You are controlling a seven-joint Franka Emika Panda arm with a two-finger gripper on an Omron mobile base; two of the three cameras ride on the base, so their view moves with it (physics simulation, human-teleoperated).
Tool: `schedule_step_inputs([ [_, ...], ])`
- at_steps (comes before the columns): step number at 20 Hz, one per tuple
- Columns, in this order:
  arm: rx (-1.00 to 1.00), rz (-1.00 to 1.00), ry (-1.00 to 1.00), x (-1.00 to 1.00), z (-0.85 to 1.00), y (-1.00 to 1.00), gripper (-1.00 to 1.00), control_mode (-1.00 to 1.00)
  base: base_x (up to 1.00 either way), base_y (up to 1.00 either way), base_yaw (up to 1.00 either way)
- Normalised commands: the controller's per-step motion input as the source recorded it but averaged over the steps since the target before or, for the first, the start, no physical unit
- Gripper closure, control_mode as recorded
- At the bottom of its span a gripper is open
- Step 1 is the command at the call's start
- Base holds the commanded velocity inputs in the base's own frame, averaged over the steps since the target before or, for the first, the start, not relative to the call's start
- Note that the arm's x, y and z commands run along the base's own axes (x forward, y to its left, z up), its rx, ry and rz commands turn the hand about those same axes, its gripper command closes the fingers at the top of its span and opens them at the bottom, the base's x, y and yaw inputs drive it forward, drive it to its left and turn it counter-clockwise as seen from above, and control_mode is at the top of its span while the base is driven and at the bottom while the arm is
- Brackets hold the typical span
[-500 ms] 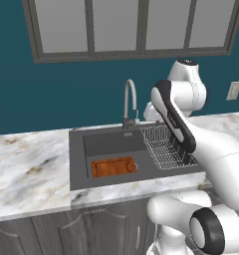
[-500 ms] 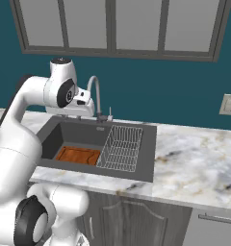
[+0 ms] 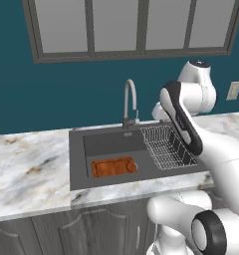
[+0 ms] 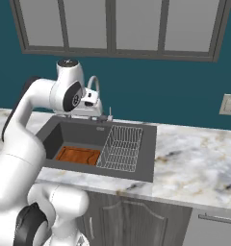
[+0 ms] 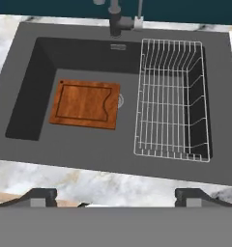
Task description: Turn on the sink faucet with hot water and rinse the cutting board for ten seconds, then turn off the faucet. Push the cutting board to reach the water if necessary.
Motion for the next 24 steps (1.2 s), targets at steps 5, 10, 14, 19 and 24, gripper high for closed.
schedule_step_inputs([
  [5, 0.00, 0.00, -0.23, 0.00, -0.07, -0.48, -1.00, -1.00, 0.00, 0.00, 0.00],
  [10, 0.00, 0.00, -0.34, 0.00, -0.12, -0.45, -1.00, -1.00, 0.00, 0.00, 0.00],
  [14, 0.00, 0.00, -0.36, 0.00, -0.07, -0.45, -1.00, -1.00, 0.00, 0.00, 0.00],
  [19, 0.01, 0.00, -0.33, 0.13, -0.08, -0.34, -1.00, -1.00, 0.00, 0.00, 0.00],
  [24, 0.00, 0.00, -0.14, 0.53, -0.07, -0.02, -1.00, -1.00, 0.00, 0.00, 0.00],
])
